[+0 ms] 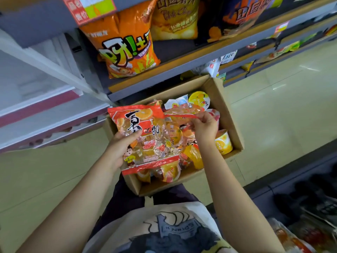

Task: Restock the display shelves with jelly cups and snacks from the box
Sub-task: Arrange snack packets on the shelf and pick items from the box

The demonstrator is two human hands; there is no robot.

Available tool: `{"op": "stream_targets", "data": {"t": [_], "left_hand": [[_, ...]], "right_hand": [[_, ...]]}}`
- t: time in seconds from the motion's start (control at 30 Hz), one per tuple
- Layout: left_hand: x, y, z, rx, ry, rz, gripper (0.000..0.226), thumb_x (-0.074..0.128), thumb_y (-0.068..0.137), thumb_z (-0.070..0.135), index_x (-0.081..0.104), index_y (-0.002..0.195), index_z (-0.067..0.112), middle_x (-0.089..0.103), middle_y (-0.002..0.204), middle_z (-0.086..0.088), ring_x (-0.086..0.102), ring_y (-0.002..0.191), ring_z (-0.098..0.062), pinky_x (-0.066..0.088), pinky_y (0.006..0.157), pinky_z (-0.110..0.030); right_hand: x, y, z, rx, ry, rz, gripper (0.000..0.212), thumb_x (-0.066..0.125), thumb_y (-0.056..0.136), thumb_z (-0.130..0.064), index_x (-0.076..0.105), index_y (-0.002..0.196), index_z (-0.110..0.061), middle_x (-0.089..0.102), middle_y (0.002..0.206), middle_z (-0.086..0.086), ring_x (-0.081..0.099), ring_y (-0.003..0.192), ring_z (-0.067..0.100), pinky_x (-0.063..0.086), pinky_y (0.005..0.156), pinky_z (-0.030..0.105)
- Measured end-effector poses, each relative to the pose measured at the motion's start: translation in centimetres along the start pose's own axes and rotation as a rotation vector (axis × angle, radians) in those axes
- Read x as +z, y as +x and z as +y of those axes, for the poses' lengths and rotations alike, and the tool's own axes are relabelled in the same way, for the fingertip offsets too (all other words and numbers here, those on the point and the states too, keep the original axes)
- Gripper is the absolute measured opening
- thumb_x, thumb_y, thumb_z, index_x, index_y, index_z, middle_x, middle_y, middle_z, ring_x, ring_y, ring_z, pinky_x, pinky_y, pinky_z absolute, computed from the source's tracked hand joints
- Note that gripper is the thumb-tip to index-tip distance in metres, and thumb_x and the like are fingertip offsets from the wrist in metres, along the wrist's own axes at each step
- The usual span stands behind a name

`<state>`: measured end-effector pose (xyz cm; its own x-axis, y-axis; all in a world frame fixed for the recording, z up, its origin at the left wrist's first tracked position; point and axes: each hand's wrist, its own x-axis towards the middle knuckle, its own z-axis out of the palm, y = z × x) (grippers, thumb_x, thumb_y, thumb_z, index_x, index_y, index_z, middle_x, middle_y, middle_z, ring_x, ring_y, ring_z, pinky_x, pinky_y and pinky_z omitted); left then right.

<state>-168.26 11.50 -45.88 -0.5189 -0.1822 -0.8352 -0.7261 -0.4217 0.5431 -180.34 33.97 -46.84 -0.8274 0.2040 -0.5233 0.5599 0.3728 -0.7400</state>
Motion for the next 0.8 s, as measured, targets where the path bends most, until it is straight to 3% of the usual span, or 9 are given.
{"op": "stream_targets", "data": {"t": [0.13,0.23,0.3,0.37,0.4,0.5,0.57,0.67,0.8], "left_hand": [[0.3,-1.2,1.8,0.055,-0.015,0.020,0.076,0.092,0.055,0.057,0.066,0.121,0.032,0.074,0.115,0.004,0.066,0.114,-0.025,0.046,0.103,-0.052],[0.7,-2.0,3.1,0.058,-0.060,0.025,0.053,0.083,0.074,0.040,0.064,0.121,0.028,0.075,0.112,0.001,0.073,0.100,-0.020,0.056,0.085,-0.038],[0.9,-2.4,3.7,0.047,-0.042,0.045,0.056,0.084,0.073,0.043,0.062,0.122,0.026,0.075,0.111,0.001,0.073,0.095,-0.016,0.056,0.078,-0.031],[0.9,-2.3,3.8,0.009,-0.016,0.068,0.077,0.089,0.059,0.056,0.062,0.124,0.025,0.072,0.116,0.001,0.068,0.105,-0.020,0.050,0.098,-0.042],[0.9,-2.4,3.8,-0.020,-0.006,0.071,0.077,0.089,0.058,0.056,0.063,0.123,0.025,0.072,0.116,0.001,0.066,0.108,-0.022,0.045,0.104,-0.046],[1.1,-2.1,2.6,-0.062,-0.028,0.042,0.051,0.083,0.074,0.041,0.066,0.117,0.022,0.075,0.109,-0.004,0.073,0.096,-0.024,0.056,0.085,-0.039],[1.3,-1.5,1.4,-0.103,-0.075,0.025,0.045,0.080,0.081,0.034,0.066,0.121,0.018,0.076,0.108,-0.008,0.074,0.095,-0.027,0.058,0.084,-0.042],[1.7,-1.1,-0.2,-0.142,-0.110,0.008,0.061,0.084,0.073,0.046,0.065,0.126,0.023,0.074,0.114,-0.007,0.072,0.102,-0.028,0.055,0.094,-0.050],[2.7,-0.2,-1.6,-0.218,-0.102,0.061,0.109,0.095,0.034,0.066,0.058,0.131,0.033,0.072,0.121,-0.001,0.070,0.106,-0.026,0.055,0.092,-0.053]], "right_hand": [[-1.3,-2.3,-2.7,-0.024,0.172,0.027,0.025,0.057,0.090,0.001,0.059,0.073,-0.018,0.071,0.075,0.019,0.071,0.069,0.038,0.061,0.067,0.052],[-2.3,-3.6,-5.5,-0.037,0.315,0.060,0.021,0.056,0.093,0.005,0.058,0.077,-0.009,0.071,0.070,0.016,0.073,0.070,0.034,0.062,0.067,0.045],[-3.0,-4.2,-7.1,-0.061,0.371,0.075,0.010,0.057,0.093,0.004,0.059,0.084,-0.001,0.070,0.071,0.018,0.073,0.068,0.033,0.062,0.066,0.043],[-3.6,-4.8,-7.9,-0.080,0.423,0.076,0.004,0.059,0.093,0.003,0.060,0.089,0.002,0.070,0.073,0.021,0.073,0.066,0.031,0.062,0.065,0.040],[-3.7,-5.1,-8.0,-0.087,0.444,0.065,0.005,0.059,0.093,0.002,0.061,0.088,0.001,0.070,0.076,0.024,0.073,0.068,0.032,0.062,0.066,0.038],[-3.2,-6.3,-6.9,-0.084,0.423,0.007,0.009,0.060,0.092,0.003,0.059,0.085,-0.003,0.070,0.076,0.025,0.072,0.072,0.034,0.060,0.068,0.039],[-2.0,-7.0,-4.8,-0.042,0.346,-0.056,0.008,0.060,0.091,0.005,0.059,0.086,-0.001,0.069,0.066,0.017,0.071,0.063,0.027,0.058,0.061,0.036],[0.0,-8.3,-0.8,0.050,0.171,-0.165,0.016,0.064,0.089,0.006,0.056,0.080,-0.006,0.068,0.069,0.020,0.069,0.057,0.023,0.056,0.054,0.030],[2.0,-9.8,3.0,0.095,0.066,-0.307,0.020,0.068,0.088,0.004,0.056,0.081,-0.010,0.068,0.084,0.030,0.072,0.065,0.026,0.062,0.065,0.038]]}}
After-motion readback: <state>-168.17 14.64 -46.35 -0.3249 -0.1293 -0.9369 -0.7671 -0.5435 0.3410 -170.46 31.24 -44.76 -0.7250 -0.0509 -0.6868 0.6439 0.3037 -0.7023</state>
